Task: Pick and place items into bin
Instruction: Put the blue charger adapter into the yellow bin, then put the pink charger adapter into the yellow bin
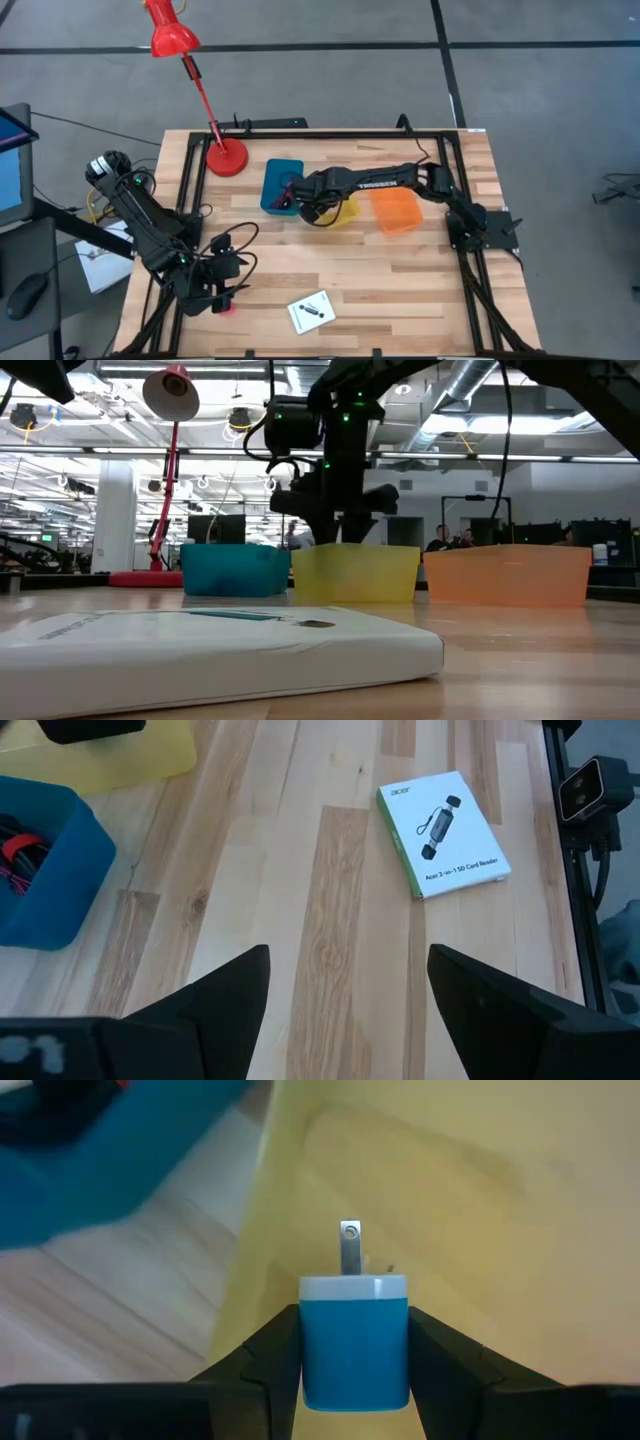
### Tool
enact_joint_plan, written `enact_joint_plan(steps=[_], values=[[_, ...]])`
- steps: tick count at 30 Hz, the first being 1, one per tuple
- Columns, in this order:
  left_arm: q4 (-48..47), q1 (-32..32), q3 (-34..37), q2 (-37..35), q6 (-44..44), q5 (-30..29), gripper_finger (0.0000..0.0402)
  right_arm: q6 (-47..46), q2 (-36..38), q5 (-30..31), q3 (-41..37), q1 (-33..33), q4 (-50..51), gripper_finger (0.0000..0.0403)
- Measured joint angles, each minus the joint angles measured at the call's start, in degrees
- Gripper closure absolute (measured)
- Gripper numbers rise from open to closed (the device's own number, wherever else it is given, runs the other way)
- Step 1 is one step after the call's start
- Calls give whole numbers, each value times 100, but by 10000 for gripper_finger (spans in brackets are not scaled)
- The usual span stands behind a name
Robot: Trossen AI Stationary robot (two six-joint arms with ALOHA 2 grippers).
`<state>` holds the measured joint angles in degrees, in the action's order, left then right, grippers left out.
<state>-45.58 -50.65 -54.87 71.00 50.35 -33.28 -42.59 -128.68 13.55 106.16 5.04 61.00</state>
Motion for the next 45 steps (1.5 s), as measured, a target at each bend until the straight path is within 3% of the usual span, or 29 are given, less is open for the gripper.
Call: enact_joint_plan(steps=[7, 34, 45], values=[[2, 0, 0, -1, 0, -2, 139, 41, 15, -29, -177, 33, -492, 250], [2, 1, 0, 0, -2, -7, 139, 205, 47, -298, -194, 24, -233, 241], [2, 2, 0, 0, 0, -7, 139, 400, 47, -298, -192, 66, -444, 207]])
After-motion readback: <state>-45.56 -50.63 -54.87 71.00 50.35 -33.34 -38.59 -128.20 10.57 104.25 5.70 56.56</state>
